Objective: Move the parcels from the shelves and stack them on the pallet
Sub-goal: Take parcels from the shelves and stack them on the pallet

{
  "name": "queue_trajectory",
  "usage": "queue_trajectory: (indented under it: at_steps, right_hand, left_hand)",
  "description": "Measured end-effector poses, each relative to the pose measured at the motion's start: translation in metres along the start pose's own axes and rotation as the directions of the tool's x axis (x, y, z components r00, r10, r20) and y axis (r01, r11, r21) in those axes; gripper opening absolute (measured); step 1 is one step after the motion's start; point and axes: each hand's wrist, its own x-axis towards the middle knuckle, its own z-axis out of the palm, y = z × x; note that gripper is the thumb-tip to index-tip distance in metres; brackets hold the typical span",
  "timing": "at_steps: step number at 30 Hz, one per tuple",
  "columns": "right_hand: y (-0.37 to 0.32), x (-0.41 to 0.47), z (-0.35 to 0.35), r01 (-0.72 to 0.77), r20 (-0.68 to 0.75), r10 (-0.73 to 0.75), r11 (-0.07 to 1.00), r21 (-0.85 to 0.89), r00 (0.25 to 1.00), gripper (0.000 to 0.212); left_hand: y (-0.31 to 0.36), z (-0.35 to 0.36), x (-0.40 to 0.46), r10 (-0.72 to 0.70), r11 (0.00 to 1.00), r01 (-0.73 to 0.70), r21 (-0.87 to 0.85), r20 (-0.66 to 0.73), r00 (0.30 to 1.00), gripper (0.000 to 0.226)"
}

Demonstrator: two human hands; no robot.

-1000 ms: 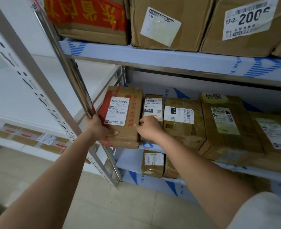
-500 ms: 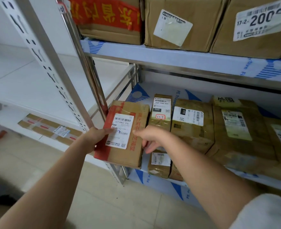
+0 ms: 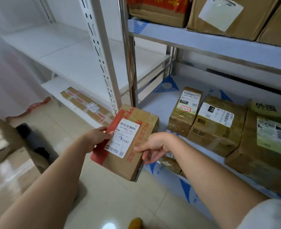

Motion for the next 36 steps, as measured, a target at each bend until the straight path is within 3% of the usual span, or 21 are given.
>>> queue_trajectory:
  at_steps: [3, 7, 11, 18, 20, 23, 25, 30, 36]
  right_hand:
    - [-0.008, 0.012, 0.018, -0.003, 0.016, 0.007, 0.972, -0.237, 1.000, 0.052]
    - [-0.035, 0.026, 0.055, 0.030, 0.028, -0.022, 0.929, -0.369, 0.999, 0.046]
    - [-0.068, 0.038, 0.092, 0.154, -0.015, -0.167, 0.935, -0.320, 0.986, 0.030]
    - [-0.143, 0.076, 0.163, 0.251, -0.145, -0.279, 0.951, -0.182, 0.949, 0.039]
    - [-0.169, 0.082, 0.187, 0.280, -0.108, -0.296, 0.949, -0.142, 0.949, 0.040]
    - [-0.209, 0.092, 0.224, 0.299, -0.056, -0.310, 0.943, -0.149, 0.949, 0.071]
    - [-0.234, 0.099, 0.249, 0.307, 0.008, -0.308, 0.944, -0.121, 0.951, 0.081]
    - [-0.280, 0.122, 0.292, 0.349, 0.144, -0.339, 0.936, -0.046, 0.930, 0.084]
    - [-0.324, 0.167, 0.312, 0.266, 0.055, -0.268, 0.963, 0.042, 0.962, 0.075]
  left_hand:
    - [-0.029, -0.015, -0.015, -0.055, 0.998, 0.054, -0.029, -0.051, 0.997, 0.029]
    - [-0.068, -0.045, -0.036, -0.102, 0.992, 0.090, -0.089, -0.139, 0.985, 0.038]
    - [-0.091, -0.079, -0.057, -0.137, 0.976, 0.085, -0.200, -0.263, 0.955, 0.033]
    - [-0.128, -0.159, -0.068, -0.224, 0.916, 0.040, -0.400, -0.427, 0.876, 0.037]
    - [-0.141, -0.188, -0.067, -0.247, 0.895, 0.027, -0.445, -0.446, 0.860, 0.041]
    - [-0.163, -0.232, -0.068, -0.285, 0.863, 0.019, -0.505, -0.455, 0.844, 0.040]
    - [-0.177, -0.261, -0.068, -0.319, 0.832, 0.015, -0.555, -0.456, 0.831, 0.041]
    - [-0.206, -0.324, -0.068, -0.365, 0.791, 0.025, -0.611, -0.439, 0.821, 0.042]
    - [-0.219, -0.377, -0.057, -0.378, 0.696, -0.050, -0.716, -0.425, 0.823, 0.026]
